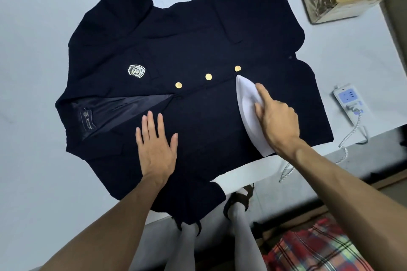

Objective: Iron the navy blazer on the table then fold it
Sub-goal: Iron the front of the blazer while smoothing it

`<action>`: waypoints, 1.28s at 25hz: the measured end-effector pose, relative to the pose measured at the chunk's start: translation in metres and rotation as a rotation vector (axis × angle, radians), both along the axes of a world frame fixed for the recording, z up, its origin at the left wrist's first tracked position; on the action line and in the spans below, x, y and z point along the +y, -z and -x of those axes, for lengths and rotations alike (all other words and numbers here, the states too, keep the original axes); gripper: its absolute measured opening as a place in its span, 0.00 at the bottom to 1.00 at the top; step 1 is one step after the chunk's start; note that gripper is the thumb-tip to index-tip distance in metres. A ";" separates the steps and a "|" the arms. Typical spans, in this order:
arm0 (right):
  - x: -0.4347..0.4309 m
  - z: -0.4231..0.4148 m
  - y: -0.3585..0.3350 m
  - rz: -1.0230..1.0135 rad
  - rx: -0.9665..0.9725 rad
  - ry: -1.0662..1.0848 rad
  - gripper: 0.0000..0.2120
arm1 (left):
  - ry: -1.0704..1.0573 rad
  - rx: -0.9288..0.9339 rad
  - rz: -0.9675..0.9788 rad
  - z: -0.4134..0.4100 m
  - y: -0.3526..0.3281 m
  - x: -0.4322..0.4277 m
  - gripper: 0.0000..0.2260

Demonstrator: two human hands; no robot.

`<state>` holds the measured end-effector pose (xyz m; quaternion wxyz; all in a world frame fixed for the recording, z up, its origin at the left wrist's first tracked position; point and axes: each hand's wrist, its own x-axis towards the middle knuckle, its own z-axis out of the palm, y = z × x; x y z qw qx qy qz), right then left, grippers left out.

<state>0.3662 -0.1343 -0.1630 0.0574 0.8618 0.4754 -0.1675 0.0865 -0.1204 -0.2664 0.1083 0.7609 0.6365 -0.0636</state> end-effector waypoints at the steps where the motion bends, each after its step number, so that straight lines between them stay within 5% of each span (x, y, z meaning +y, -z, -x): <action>1: 0.002 -0.008 -0.003 0.009 0.020 0.037 0.23 | 0.001 -0.003 0.004 0.000 0.000 0.000 0.30; 4: 0.001 0.002 -0.014 -0.013 0.121 0.071 0.23 | 0.003 0.001 0.009 0.002 0.000 0.000 0.30; 11: 0.008 0.107 -0.001 0.087 0.110 -0.313 0.26 | -0.119 -0.151 -0.066 -0.034 -0.007 0.012 0.26; 15: 0.006 0.086 0.007 0.008 -0.027 -0.246 0.26 | -0.098 -0.083 -0.027 -0.038 0.003 0.014 0.28; 26: 0.002 0.073 -0.003 0.050 0.146 -0.010 0.26 | -0.107 -0.119 -0.005 -0.036 0.001 0.014 0.27; 32: 0.020 0.118 -0.006 0.116 0.150 -0.343 0.27 | -0.143 -0.204 -0.003 -0.033 0.002 0.015 0.24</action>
